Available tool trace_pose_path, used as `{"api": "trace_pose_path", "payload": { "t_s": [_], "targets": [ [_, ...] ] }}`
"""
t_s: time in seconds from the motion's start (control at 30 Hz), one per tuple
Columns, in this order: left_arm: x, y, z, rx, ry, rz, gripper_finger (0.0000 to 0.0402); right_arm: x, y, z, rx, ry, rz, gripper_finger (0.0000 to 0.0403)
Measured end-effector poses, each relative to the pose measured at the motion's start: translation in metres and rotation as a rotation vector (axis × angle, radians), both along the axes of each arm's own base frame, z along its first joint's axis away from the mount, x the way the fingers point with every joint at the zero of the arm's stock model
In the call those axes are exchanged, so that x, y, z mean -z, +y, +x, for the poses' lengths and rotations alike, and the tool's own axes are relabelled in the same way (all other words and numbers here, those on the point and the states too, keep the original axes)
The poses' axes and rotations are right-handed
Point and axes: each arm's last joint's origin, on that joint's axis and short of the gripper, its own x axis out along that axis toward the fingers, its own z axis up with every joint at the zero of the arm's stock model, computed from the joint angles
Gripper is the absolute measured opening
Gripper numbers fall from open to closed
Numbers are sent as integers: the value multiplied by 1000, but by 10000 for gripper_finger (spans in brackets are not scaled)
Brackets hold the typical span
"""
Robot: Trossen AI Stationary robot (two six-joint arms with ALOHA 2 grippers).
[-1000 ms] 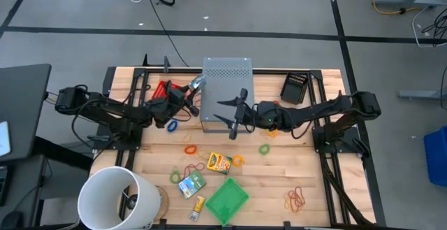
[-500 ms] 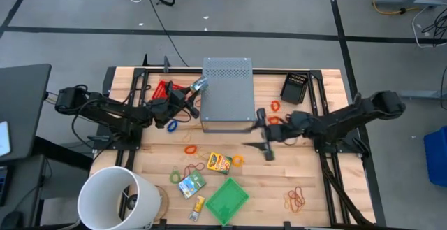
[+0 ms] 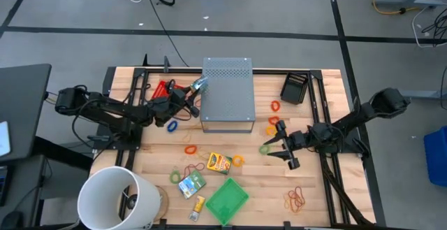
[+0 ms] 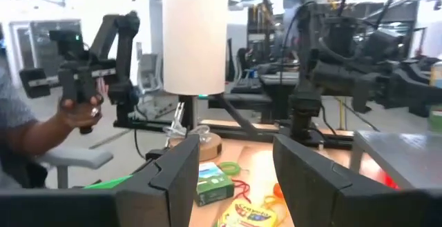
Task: Pick & Place Office Desk Supplies
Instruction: Put the yellow crayon box into the red basket
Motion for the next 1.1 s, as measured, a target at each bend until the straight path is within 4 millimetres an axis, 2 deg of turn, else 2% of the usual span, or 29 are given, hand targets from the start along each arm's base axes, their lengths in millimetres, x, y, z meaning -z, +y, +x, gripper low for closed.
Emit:
{"api": "trace_pose_path", "payload": {
  "t_s": [0.13,0.23,0.6,0.77,0.87,1.1],
  "targets": [
    [-1,3,1,93,-35,-22,100,6,-2,-11,23,-19,16,190],
    [-2,5,1,106,-37,-18,100,7,-1,-12,21,-16,16,190],
    [-12,22,-23,-166,-30,-57,100,8,0,-12,15,-10,10,190],
    [-4,25,-28,-212,-9,-80,100,8,0,-12,16,-11,6,190],
    [8,27,-35,-152,-31,-84,100,8,0,-12,16,-10,6,190],
    [38,27,-74,58,-171,-32,100,9,0,-12,16,-6,4,190]
  ]
}}
